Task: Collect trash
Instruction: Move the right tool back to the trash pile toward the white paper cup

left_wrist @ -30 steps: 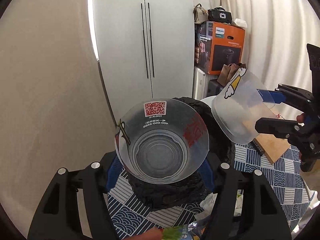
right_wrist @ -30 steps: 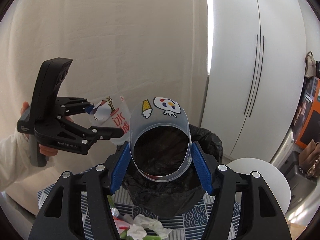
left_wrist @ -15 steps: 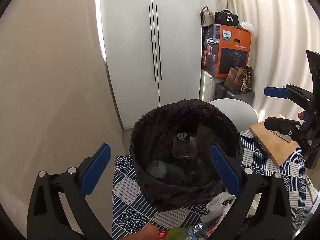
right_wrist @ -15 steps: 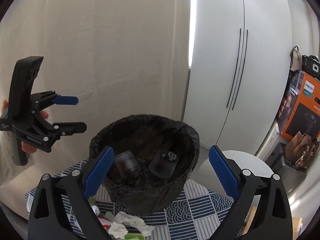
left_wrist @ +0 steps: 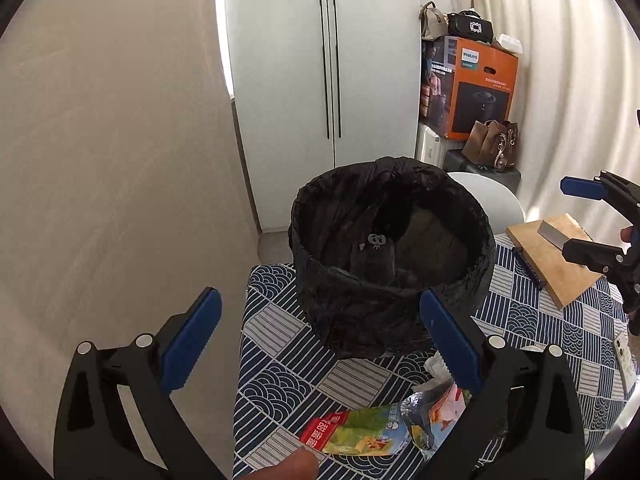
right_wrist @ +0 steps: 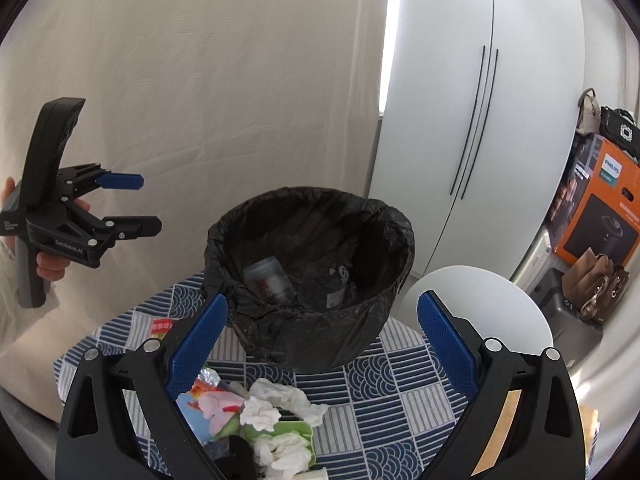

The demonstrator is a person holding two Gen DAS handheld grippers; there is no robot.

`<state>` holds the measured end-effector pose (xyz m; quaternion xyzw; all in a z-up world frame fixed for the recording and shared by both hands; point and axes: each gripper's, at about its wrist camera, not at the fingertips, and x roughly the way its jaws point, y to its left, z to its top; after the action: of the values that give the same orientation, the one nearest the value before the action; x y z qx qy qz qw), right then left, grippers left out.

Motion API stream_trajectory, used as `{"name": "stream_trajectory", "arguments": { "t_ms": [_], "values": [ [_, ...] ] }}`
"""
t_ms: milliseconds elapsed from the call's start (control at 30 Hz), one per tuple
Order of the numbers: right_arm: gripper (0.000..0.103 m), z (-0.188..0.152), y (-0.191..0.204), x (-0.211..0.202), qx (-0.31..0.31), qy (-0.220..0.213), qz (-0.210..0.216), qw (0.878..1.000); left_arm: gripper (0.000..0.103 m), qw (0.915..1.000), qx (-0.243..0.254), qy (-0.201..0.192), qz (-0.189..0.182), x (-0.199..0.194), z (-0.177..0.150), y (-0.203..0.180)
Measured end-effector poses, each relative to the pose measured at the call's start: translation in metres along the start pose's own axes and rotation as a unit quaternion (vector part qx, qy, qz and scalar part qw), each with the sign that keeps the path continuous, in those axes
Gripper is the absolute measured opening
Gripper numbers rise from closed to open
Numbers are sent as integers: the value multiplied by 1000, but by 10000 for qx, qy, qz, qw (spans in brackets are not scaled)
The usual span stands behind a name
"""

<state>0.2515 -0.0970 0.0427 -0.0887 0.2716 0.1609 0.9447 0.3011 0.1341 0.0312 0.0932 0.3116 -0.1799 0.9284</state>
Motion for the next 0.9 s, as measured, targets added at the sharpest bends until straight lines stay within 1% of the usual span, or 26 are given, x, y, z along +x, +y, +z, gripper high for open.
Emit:
{"name": "stream_trajectory", "arguments": {
  "t_ms": [433,567,767,900],
  "values": [
    [92,-40,30,-10,-60,523,-63,9986,97,9995,-131,287,49,-10,-47,15],
    [92,-54,34,-13,-48,647,-131,9978,97,9992,-204,352,29,-12,-59,20],
    [92,-79,38,-15,-137,843,-278,9960,97,9986,-183,496,27,-13,-77,20],
    [92,-99,39,-18,-133,990,-261,9947,97,9979,-175,620,11,-14,-87,18]
  ]
}}
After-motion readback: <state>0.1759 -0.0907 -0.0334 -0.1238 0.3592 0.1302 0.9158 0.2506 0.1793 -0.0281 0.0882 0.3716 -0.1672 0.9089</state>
